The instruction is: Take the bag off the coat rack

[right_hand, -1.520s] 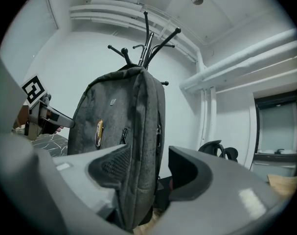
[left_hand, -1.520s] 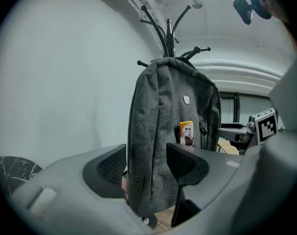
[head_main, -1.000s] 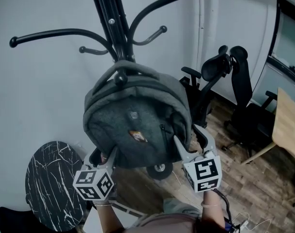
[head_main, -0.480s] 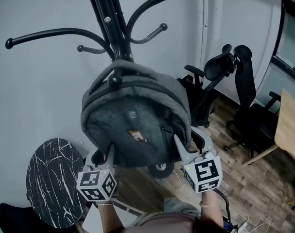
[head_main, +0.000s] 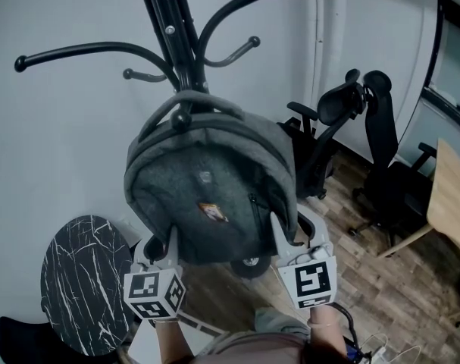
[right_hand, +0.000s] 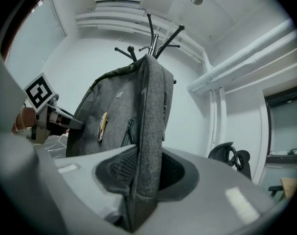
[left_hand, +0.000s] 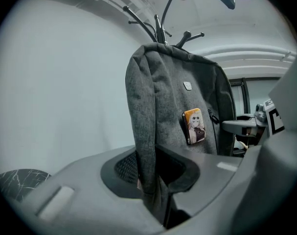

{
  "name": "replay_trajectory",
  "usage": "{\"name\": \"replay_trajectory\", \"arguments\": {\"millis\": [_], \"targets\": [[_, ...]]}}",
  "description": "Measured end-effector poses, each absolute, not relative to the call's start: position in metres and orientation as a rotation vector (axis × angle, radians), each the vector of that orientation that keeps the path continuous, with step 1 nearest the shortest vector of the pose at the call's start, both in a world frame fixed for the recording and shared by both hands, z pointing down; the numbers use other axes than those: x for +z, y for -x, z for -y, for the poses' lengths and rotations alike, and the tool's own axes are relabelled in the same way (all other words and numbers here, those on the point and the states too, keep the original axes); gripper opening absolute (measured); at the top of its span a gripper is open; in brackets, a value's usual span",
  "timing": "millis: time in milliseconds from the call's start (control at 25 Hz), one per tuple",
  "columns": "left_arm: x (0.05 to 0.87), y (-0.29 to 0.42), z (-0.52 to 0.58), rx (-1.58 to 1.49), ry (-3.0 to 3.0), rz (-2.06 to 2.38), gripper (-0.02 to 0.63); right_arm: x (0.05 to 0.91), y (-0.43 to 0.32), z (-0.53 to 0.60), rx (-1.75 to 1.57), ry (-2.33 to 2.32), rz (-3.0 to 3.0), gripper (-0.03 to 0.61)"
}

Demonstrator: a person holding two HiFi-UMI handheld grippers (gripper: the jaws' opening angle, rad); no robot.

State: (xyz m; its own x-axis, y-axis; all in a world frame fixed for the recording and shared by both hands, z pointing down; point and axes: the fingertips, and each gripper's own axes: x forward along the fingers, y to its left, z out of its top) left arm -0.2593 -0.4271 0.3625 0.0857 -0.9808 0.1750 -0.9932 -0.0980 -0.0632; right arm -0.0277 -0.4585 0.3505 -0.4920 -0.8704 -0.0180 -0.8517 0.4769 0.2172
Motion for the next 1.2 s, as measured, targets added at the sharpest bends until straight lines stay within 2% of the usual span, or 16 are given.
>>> {"name": "replay_trajectory", "arguments": {"millis": [1200], "targets": [[0.331, 0.251, 0.374, 0.206, -2.371, 2.046, 0.077, 0.320, 0.021, 0.388, -0.427, -1.640, 2.590, 0.101]]}}
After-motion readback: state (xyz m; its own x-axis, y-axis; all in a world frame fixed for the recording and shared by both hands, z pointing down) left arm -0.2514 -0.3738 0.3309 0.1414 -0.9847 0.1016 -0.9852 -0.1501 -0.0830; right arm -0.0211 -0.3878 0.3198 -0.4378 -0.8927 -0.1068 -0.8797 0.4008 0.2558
